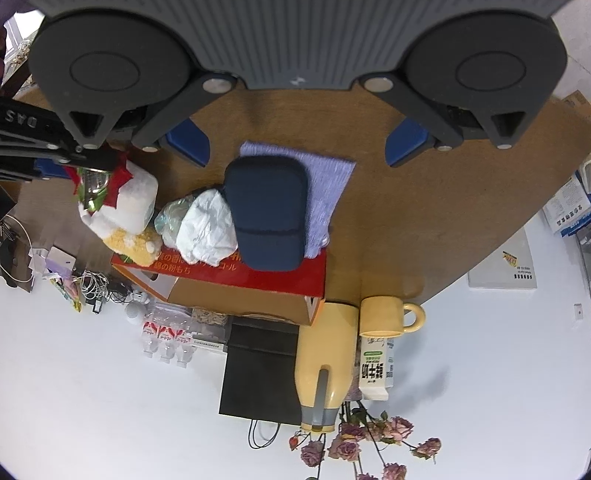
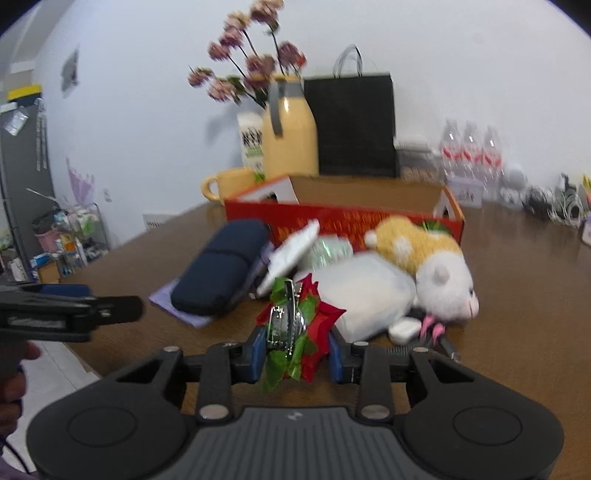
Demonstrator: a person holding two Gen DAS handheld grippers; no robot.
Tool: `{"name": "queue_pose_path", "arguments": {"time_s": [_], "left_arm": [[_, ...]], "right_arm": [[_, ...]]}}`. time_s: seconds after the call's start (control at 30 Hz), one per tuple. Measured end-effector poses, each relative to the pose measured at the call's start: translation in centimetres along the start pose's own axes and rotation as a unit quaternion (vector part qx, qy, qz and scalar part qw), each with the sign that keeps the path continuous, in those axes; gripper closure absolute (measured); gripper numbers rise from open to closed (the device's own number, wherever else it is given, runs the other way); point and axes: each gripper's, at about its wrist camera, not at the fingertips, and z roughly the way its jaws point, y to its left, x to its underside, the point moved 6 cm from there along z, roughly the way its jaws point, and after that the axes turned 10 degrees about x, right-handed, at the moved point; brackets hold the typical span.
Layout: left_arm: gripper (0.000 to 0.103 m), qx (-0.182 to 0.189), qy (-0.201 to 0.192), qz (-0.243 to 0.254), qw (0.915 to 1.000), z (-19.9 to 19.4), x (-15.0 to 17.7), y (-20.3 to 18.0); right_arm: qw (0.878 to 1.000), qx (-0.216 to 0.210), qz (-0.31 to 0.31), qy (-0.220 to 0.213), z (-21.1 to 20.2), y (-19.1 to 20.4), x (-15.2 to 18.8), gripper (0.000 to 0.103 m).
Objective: Organize objects
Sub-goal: 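Grasp the red rose with the right tool while the left tool grasps the navy glasses case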
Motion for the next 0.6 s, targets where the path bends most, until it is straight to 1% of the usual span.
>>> {"name": "queue_pose_path", "arguments": {"time_s": [0.17,0.3,0.6], "left_arm": [[0.0,-0.003,0.003,0.005,1.0,2.2,-2.3,-0.6],[0.0,-0.003,0.017,0.002,0.9998,4.8,-3.5,-0.9],[0.0,-0.014,0.054,-0.008,0.9984,10.7,-4.6,-0.6]], "right_arm": [[1.0,0.006,0.001,-0.027,0.1,-0.9,-1.9,0.071],[0.999,0.016,0.004,-0.038,1.0,-2.1,-3.4,0.071],[0.999,0.026,0.006,-0.03,4.4,-4.3,-4.6,0.071]]}}
